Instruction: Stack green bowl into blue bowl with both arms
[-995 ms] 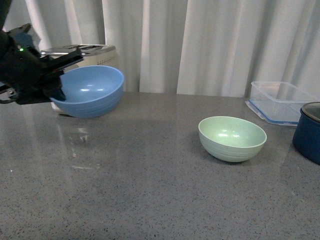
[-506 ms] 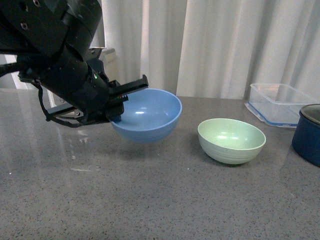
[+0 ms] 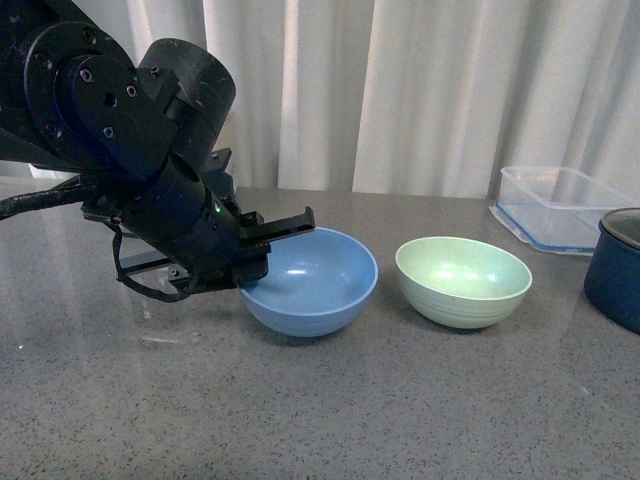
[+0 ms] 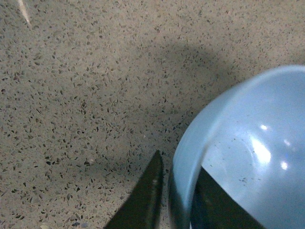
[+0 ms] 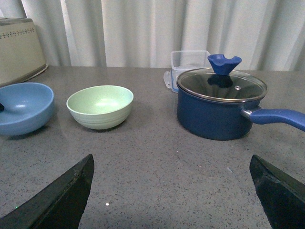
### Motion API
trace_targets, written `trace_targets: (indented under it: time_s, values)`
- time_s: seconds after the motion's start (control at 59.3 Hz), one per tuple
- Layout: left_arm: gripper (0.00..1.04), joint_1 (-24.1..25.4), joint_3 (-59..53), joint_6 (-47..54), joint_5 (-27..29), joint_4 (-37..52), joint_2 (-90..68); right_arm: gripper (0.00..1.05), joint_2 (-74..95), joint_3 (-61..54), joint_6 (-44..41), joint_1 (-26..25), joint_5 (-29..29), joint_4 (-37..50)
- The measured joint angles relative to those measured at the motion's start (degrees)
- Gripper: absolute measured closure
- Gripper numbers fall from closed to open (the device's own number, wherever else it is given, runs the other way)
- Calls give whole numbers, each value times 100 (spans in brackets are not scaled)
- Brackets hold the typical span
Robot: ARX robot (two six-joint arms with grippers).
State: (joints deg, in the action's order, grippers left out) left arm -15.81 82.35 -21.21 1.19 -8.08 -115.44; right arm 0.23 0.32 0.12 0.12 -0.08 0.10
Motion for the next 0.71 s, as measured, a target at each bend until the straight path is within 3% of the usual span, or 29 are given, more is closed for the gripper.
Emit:
trace_targets:
  time_s: [0.034,0.219,0.287,0.371,0.438,0.708]
  values:
    - [81,13,-33,13,-39,68,68,10,0,0,2,0,0,0]
    - [53,140,-365,236,17,422,800,10,0,0,0,0,0,0]
    - [42,186,-686,603,199,1019,1338,10,0,0,2,0,0,0]
    - [28,212,-1311,1281,651,2371,2260,10,0,0,0,0,0,0]
    - [39,271,-1759,1648,1071,2747,3139,10,0,0,0,0,0,0]
    - [89,693,-4389,2028,748,3921,4553,10,0,0,2,0,0,0]
